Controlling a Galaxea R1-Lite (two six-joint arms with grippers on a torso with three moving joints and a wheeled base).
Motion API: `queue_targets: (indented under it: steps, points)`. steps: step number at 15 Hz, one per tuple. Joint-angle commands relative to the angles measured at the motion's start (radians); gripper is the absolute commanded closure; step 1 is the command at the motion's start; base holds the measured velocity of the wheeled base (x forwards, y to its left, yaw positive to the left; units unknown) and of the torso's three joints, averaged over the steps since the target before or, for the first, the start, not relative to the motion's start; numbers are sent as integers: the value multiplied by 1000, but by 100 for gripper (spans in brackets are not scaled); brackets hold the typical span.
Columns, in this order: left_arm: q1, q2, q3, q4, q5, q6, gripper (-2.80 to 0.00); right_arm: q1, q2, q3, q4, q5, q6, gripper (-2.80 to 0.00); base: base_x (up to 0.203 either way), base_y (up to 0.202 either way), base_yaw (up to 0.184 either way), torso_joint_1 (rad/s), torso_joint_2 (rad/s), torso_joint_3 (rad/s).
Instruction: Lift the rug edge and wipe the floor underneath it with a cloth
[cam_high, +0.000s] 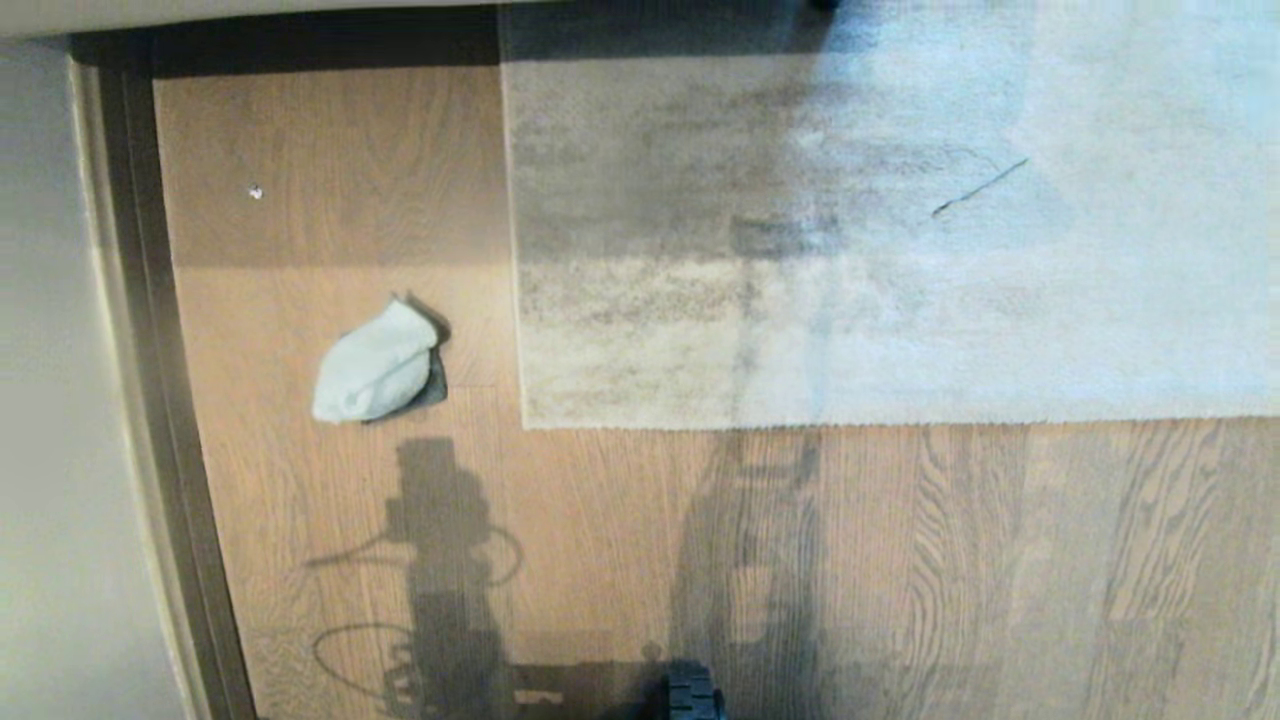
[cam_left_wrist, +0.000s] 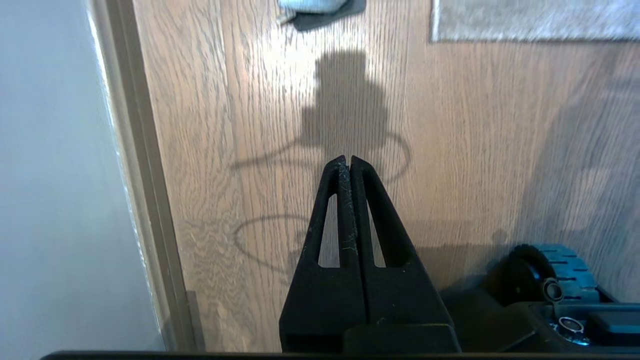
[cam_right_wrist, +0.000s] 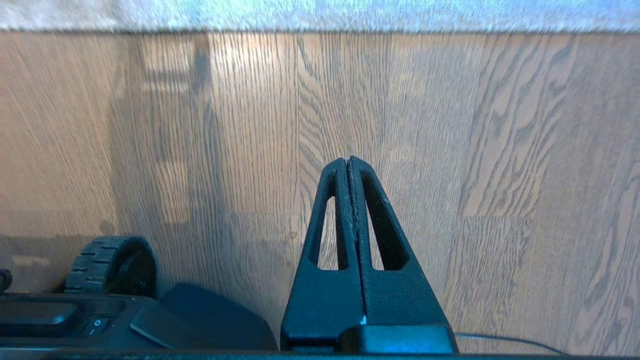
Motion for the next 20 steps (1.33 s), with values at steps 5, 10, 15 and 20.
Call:
queue_targets:
  steps: [5,10,15,20]
  points:
    - [0,0,0,0,3,-9,0,0,1,0,-1,0,-1,0,0,0,0,1,2,199]
    - [1,0,0,0,3,-12,0,0,1,0,-1,0,-1,0,0,0,0,2,3,203]
    - [1,0,0,0,3,-9,0,0,1,0,-1,0,-1,0,0,0,0,1,4,202]
    - [1,0,0,0,5,-12,0,0,1,0,-1,0,-1,0,0,0,0,3,4,205]
